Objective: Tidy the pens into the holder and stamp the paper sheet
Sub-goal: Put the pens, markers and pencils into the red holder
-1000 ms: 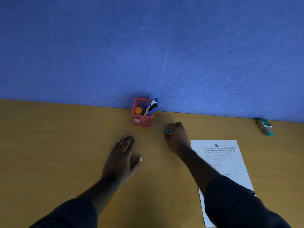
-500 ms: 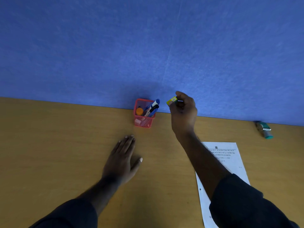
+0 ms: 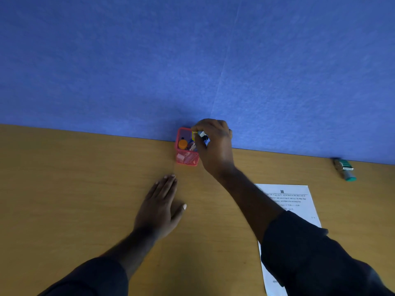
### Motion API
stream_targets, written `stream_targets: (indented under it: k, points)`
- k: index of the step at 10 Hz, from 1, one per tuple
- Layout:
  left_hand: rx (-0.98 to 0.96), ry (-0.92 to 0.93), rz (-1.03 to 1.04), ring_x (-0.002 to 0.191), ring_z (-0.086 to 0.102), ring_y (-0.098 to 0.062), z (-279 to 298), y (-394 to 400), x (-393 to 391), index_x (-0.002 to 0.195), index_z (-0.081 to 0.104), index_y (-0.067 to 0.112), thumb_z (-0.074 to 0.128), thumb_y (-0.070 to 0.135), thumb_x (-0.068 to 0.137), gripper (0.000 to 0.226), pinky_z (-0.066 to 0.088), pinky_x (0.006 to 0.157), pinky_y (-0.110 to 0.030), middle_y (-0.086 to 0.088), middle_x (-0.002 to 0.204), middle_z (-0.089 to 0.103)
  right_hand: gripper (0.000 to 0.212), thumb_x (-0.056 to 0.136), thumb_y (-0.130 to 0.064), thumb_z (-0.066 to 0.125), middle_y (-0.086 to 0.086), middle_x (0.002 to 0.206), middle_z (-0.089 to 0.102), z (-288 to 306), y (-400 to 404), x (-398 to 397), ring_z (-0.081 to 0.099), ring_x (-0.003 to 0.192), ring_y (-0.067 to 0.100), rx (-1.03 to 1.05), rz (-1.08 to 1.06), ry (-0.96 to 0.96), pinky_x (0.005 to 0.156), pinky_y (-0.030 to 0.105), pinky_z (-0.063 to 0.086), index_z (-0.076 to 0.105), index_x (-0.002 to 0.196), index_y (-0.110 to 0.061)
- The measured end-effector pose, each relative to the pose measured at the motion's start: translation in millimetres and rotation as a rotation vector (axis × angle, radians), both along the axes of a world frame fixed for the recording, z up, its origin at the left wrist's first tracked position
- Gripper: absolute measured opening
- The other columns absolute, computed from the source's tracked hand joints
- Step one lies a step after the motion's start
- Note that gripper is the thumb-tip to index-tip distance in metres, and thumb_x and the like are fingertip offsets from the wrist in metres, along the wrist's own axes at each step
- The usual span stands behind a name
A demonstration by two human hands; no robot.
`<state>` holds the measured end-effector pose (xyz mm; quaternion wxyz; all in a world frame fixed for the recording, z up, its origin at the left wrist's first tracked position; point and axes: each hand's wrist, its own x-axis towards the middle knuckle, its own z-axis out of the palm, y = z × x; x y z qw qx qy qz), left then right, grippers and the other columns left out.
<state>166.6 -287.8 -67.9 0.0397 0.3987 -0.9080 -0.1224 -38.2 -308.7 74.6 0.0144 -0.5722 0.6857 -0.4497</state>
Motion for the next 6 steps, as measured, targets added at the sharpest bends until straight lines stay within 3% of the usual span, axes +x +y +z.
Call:
stream_targets:
  k: [2, 4, 6]
  points:
    - [0.011, -0.012, 0.003, 0.156, 0.002, -0.011, 1, 0, 0, 0.160, 0.010, 0.016, 0.018, 0.068, 0.097, 0.081, 0.014, 0.127, -0.037, 0.003, 0.169, 0.006, 0.010, 0.079, -0.016, 0.070, -0.013, 0.095, 0.073, -9, 0, -4, 0.054, 0.100, 0.021, 0.085, -0.027, 0.141, 0.079, 0.037, 0.026, 0.072, 0.084, -0.024]
    - [0.005, -0.023, -0.002, 0.156, 0.005, -0.011, 1, 0, 1, 0.159, 0.014, 0.015, 0.020, 0.067, 0.097, 0.081, 0.016, 0.127, -0.037, 0.002, 0.169, 0.010, 0.007, 0.080, -0.019, 0.069, -0.012, 0.095, 0.073, -12, 1, -5, 0.053, 0.102, 0.023, 0.100, -0.047, 0.201, 0.078, 0.038, 0.027, 0.072, 0.085, -0.024]
    - [0.004, 0.008, -0.006, 0.156, 0.007, -0.012, 3, 0, 0, 0.159, 0.013, 0.016, 0.021, 0.067, 0.097, 0.081, 0.015, 0.127, -0.036, 0.003, 0.169, 0.011, 0.010, 0.081, -0.025, 0.063, -0.009, 0.093, 0.069, -15, 14, -10, 0.053, 0.098, 0.019, 0.030, -0.105, 0.216, 0.075, 0.031, 0.025, 0.071, 0.088, -0.023]
